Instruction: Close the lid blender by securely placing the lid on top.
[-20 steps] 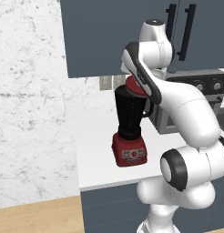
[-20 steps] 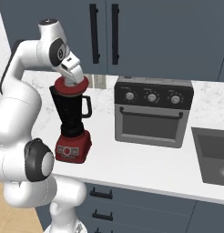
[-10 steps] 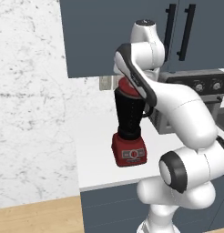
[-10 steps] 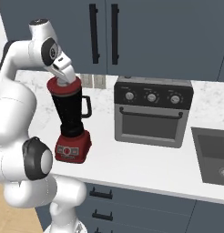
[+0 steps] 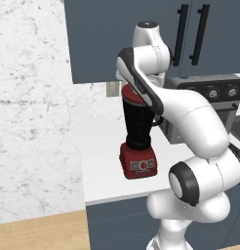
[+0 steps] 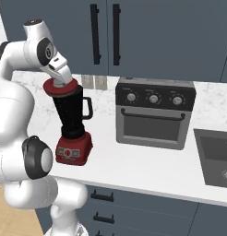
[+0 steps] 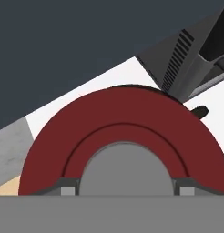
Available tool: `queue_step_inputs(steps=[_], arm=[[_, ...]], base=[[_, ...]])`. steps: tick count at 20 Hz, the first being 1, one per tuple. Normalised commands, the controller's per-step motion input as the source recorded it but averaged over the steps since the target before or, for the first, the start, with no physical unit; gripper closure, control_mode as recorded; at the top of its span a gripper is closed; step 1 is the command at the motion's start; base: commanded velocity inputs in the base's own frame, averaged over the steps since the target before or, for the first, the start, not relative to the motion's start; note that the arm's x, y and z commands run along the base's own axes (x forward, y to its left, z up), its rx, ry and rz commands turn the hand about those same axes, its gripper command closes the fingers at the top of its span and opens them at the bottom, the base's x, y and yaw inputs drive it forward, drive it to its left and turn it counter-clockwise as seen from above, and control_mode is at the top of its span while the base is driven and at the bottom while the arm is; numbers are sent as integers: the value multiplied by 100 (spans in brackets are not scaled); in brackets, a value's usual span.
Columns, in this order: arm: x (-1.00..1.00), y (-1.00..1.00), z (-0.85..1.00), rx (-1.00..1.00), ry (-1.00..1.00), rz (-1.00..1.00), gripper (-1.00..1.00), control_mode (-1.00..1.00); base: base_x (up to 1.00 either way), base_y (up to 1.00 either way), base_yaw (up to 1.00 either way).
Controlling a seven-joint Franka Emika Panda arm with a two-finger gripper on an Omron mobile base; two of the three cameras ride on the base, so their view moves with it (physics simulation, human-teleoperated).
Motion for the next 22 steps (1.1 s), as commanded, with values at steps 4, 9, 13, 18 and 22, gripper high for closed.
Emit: queue_step_inputs(steps=[4,9,13,18,22], arm=[[0,-7,-14,0,-2,0,100,-100],[1,-30,0,0,-16,0,100,-100],[19,-20,0,0,-19,-3,100,-100],[24,-4,0,0,-6,-2,100,-100],[25,5,0,0,0,-1,100,-100]], base=[[0,0,0],[0,0,0],[0,0,0],[0,0,0],[0,0,0]])
